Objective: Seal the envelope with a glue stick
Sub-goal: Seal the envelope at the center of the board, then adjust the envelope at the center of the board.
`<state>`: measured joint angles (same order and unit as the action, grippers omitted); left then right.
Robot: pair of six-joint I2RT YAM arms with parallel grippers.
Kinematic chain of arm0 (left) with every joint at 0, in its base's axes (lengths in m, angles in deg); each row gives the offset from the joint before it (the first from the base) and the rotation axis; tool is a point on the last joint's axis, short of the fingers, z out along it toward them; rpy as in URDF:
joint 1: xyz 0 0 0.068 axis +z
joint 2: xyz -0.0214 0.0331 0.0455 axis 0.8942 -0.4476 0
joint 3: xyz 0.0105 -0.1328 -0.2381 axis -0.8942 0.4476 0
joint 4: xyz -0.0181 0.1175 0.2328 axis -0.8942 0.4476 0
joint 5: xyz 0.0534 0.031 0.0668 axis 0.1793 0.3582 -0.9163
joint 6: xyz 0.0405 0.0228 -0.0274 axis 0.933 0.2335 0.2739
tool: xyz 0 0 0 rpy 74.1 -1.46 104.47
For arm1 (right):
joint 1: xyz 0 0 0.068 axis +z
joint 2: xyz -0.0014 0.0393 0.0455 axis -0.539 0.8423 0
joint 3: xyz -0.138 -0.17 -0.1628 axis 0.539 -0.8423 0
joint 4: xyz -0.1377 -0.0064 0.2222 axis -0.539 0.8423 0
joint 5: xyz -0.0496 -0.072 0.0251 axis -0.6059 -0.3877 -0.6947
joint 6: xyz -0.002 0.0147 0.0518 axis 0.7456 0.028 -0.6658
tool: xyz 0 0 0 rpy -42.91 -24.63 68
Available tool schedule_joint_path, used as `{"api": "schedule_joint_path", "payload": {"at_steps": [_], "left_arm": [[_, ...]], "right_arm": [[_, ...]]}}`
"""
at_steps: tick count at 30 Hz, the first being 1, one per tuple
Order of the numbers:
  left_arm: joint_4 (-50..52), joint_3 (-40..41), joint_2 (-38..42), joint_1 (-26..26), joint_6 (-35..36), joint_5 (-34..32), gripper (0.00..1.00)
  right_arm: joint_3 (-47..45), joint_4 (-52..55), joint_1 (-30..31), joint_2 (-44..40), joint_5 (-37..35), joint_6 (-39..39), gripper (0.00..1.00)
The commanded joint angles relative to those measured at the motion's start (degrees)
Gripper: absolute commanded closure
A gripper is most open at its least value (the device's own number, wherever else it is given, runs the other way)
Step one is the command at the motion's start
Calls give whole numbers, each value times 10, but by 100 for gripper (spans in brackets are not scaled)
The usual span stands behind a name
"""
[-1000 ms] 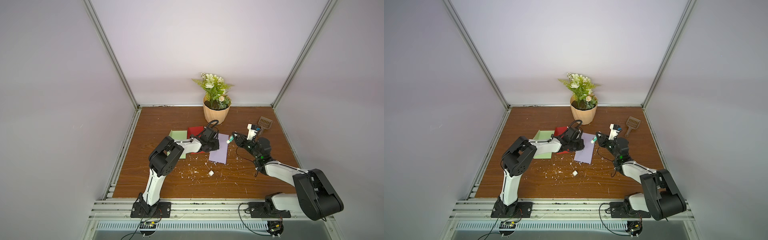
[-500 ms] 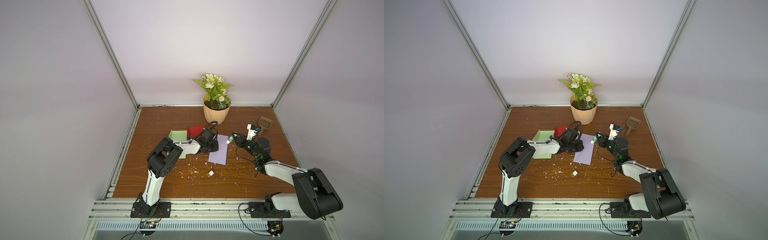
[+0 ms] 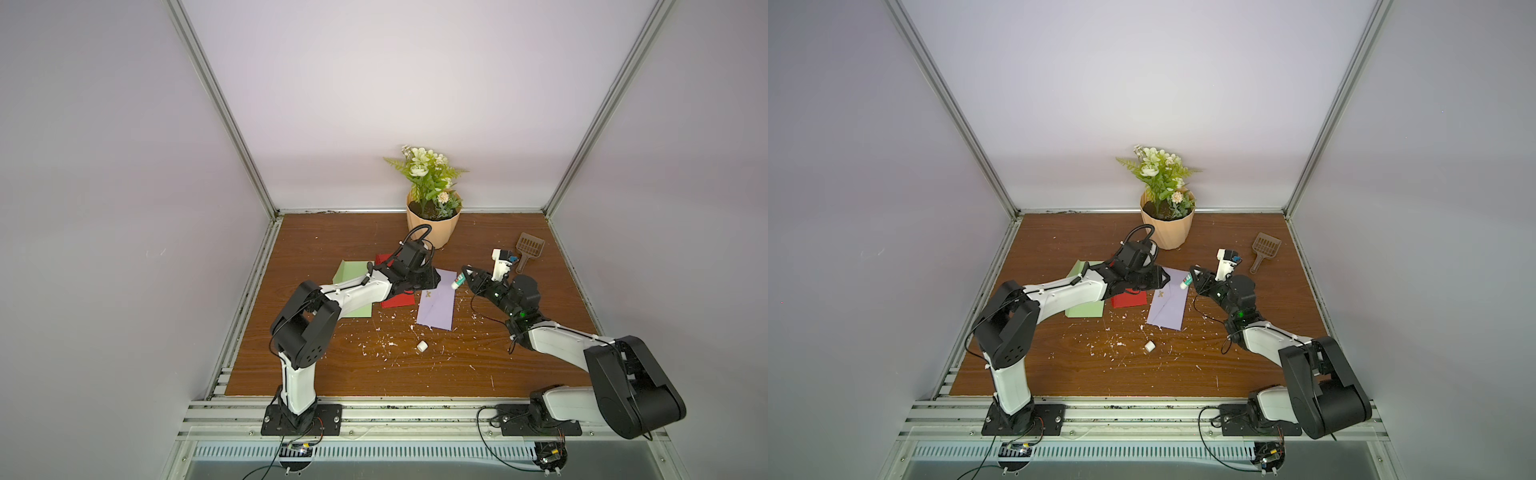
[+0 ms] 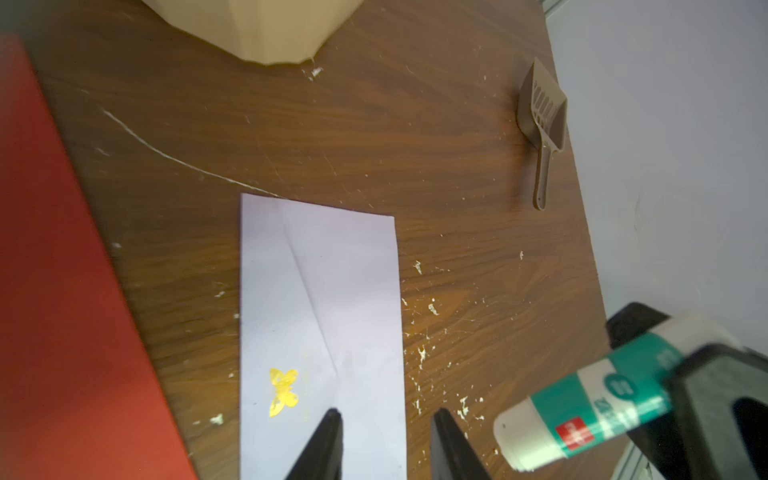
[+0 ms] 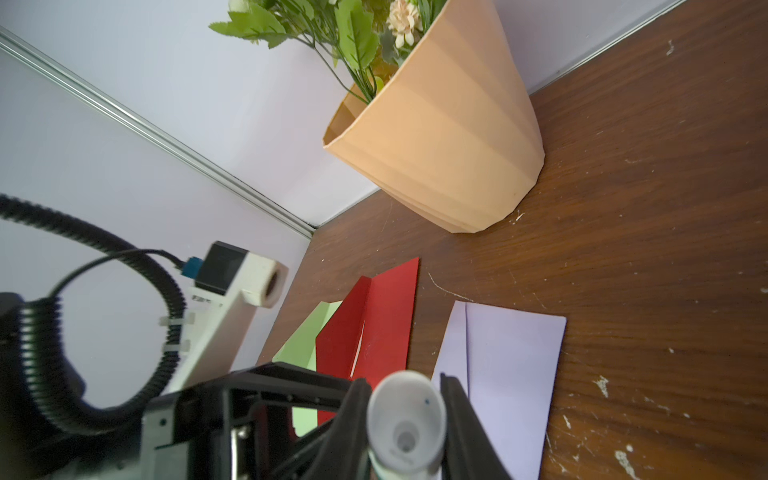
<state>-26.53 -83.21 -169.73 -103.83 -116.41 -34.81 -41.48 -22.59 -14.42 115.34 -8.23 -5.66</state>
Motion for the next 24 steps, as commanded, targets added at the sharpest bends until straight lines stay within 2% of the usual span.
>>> {"api": "schedule_joint_path", "payload": {"at_steps": [1,4,11,14,20,24], "left_arm": [[52,33,44,14,23,-43,46],[68,67,85,25,32,-59,36],[95,164,172,79,40,-89,34],[117,193,198,96,33,-131,31],[118,212,213,121,52,-144,21],[104,211,183,127,72,-148,21]], "right_arm": [[40,16,27,-6,-16,39,100],[67,42,61,1,-42,68,100],[116,58,118,38,-66,89,100],[129,59,130,52,-70,90,100],[147,66,141,68,-74,88,100],[155,66,142,76,-73,81,100]]}}
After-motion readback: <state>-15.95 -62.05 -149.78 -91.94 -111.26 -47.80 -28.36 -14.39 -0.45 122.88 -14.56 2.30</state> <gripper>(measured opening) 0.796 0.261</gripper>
